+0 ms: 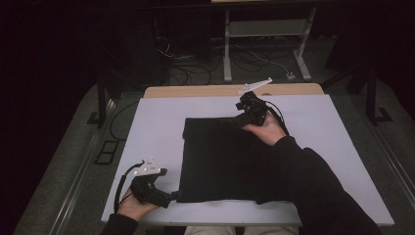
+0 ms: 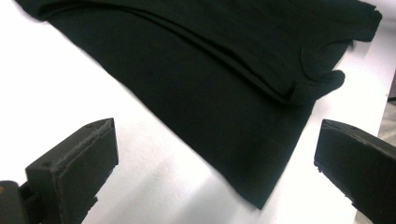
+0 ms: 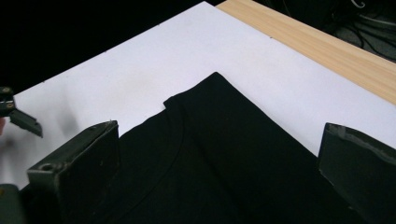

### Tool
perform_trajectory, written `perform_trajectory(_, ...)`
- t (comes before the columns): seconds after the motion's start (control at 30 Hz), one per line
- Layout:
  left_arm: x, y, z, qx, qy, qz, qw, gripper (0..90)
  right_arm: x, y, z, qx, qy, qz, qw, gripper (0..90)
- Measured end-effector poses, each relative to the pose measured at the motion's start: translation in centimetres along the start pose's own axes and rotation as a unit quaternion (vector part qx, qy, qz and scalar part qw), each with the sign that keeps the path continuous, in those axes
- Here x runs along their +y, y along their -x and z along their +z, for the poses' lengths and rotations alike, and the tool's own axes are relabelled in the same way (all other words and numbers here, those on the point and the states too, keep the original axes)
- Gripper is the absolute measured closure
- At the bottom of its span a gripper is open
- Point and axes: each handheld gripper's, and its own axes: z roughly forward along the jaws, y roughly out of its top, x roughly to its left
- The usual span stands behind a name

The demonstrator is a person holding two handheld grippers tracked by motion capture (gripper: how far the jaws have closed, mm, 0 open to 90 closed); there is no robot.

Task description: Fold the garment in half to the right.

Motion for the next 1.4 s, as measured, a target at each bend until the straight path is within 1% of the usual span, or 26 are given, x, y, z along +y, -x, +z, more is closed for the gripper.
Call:
perform_trajectory(0.03,0.0,0.0,0.0,0.003,0.000,0.002,1.0000,0.0,0.2,0.1,0.3,-0.001,0.001,-0.005,1.0000,0.0)
perform_trajectory(0.1,-0.1,0.1,0.0,0.005,0.002,0.003,1.0000,0.0,0.6,0.1,0.8,0.002,0.001,-0.002,1.0000,0.0)
perform_trajectory(0.23,-0.4,0.2,0.2,0.001,-0.013,0.008,0.9999,0.0,1.2,0.1,1.7,0.005,0.002,-0.004,1.0000,0.0)
perform_trajectory(0.33,-0.5,0.4,0.4,0.000,-0.021,0.014,0.9997,0.0,1.5,0.2,2.5,0.003,0.003,-0.007,1.0000,0.0)
perform_trajectory(0.43,-0.6,0.5,0.6,-0.003,-0.024,0.019,0.9995,0.0,1.9,0.2,3.4,0.004,-0.004,-0.010,0.9999,0.0)
perform_trajectory(0.47,-0.7,0.6,0.7,-0.007,-0.026,0.019,0.9995,0.0,2.0,0.2,3.7,0.006,-0.006,-0.009,0.9999,0.0)
perform_trajectory(0.6,-0.8,0.9,0.9,-0.012,-0.030,0.027,0.9991,0.0,2.6,0.3,5.1,0.008,-0.011,-0.007,0.9999,0.0)
perform_trajectory(0.67,-0.8,1.0,1.1,-0.015,-0.032,0.026,0.9990,0.0,2.9,0.3,5.9,0.009,-0.012,-0.006,0.9999,0.0)
perform_trajectory(0.73,-0.8,1.0,1.2,-0.018,-0.044,0.037,0.9982,0.0,3.2,0.2,6.6,0.013,-0.011,-0.004,0.9999,0.0)
perform_trajectory(0.8,-0.9,1.3,1.4,-0.022,-0.041,0.029,0.9985,0.0,3.4,0.1,7.4,0.016,-0.017,-0.002,0.9997,0.0)
perform_trajectory(0.87,-0.9,1.4,1.5,-0.023,-0.042,0.032,0.9983,0.0,3.6,-0.1,8.2,0.017,-0.022,-0.005,0.9996,0.0)
perform_trajectory(1.0,-1.0,1.4,1.6,-0.030,-0.040,0.032,0.9983,0.0,4.0,-0.4,9.7,0.023,-0.026,-0.002,0.9994,0.0)
perform_trajectory(1.13,-1.0,1.8,1.9,-0.042,-0.044,0.041,0.9973,0.0,4.2,-0.5,11.2,0.025,-0.032,-0.001,0.9992,0.0)
perform_trajectory(1.2,-1.1,1.8,2.0,-0.045,-0.056,0.053,0.9960,0.0,4.3,-0.6,11.9,0.024,-0.035,0.001,0.9991,0.0)
perform_trajectory(1.23,-1.1,1.8,2.1,-0.044,-0.059,0.056,0.9957,0.0,4.3,-0.6,12.3,0.023,-0.036,0.001,0.9991,0.0)
perform_trajectory(1.4,-1.1,1.8,2.2,-0.042,-0.060,0.061,0.9954,0.0,4.2,-0.7,14.0,0.020,-0.037,0.003,0.9991,0.4)
